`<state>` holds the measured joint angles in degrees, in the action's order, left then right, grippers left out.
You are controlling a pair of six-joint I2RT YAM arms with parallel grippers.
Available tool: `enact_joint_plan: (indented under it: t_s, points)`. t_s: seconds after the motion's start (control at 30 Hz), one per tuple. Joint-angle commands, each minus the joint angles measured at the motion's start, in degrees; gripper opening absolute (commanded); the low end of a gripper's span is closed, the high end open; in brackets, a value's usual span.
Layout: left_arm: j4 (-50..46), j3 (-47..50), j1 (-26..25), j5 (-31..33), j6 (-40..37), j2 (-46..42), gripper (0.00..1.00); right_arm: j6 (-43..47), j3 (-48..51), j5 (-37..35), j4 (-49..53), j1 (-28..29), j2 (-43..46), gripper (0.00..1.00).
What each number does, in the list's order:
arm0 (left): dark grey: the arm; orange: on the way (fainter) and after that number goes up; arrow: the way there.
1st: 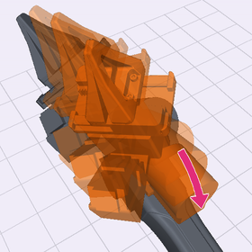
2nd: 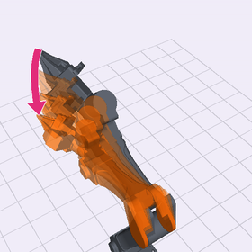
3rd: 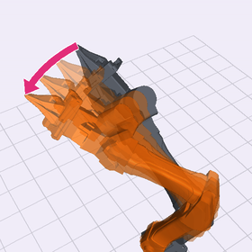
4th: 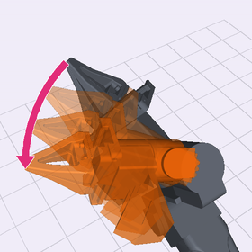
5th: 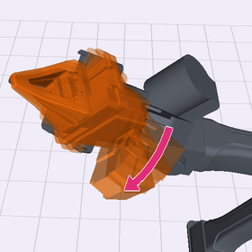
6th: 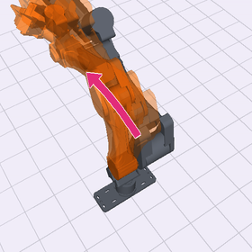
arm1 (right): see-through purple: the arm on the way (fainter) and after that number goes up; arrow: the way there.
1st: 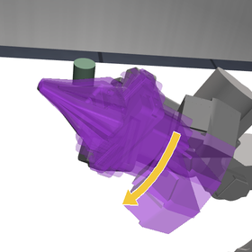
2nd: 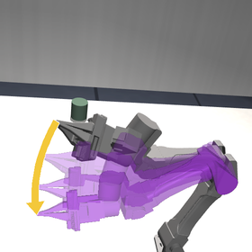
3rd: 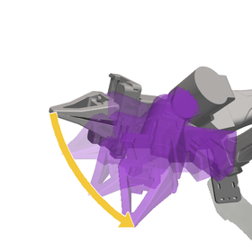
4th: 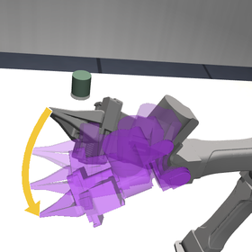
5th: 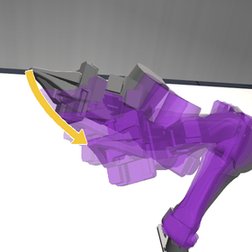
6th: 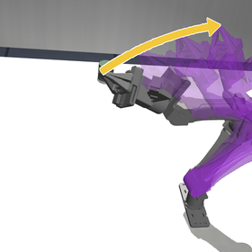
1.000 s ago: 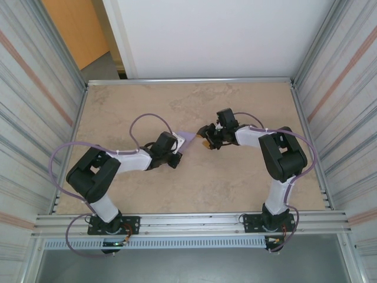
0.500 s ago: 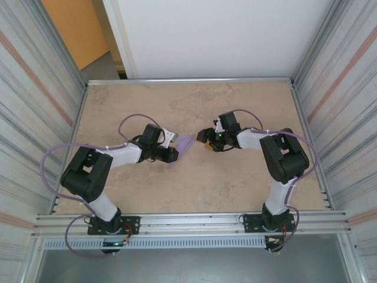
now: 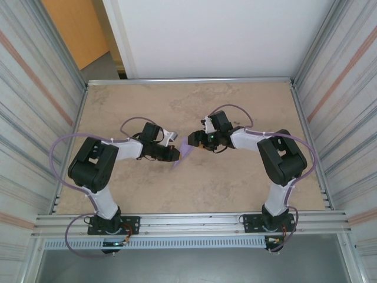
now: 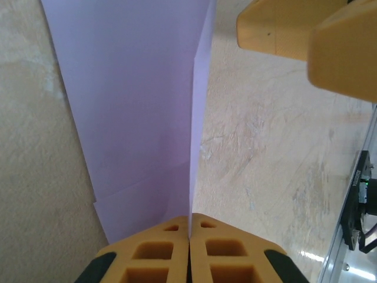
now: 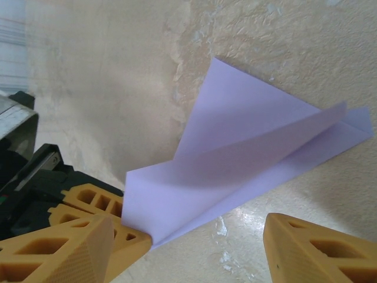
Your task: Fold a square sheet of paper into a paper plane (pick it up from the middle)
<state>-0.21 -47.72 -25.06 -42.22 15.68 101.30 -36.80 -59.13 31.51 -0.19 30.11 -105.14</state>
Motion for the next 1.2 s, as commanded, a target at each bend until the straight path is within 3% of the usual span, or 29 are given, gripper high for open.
enact_joint_plan:
  t_s: [0.0,0.27,0.73,1.17]
  points:
    - [-0.61,-2.27,0.46,-4.20,2.22,1.46,0.08,1.82,-1.70,-0.86,2.75,0.82,-0.99,0.67]
    - [0.44,-3.56,0.97,-6.28,4.57,3.68,0.07,-0.55,-1.78,-5.14,4.96,1.57,-1.33,0.68]
    - [1.95,-4.28,1.68,-8.78,8.60,6.76,0.08,0.31,-6.73,-4.83,8.45,2.10,-5.92,0.66]
    - [5.13,-2.96,2.57,-9.82,11.30,7.55,0.10,2.08,-11.00,-12.25,15.88,3.44,-9.45,0.63]
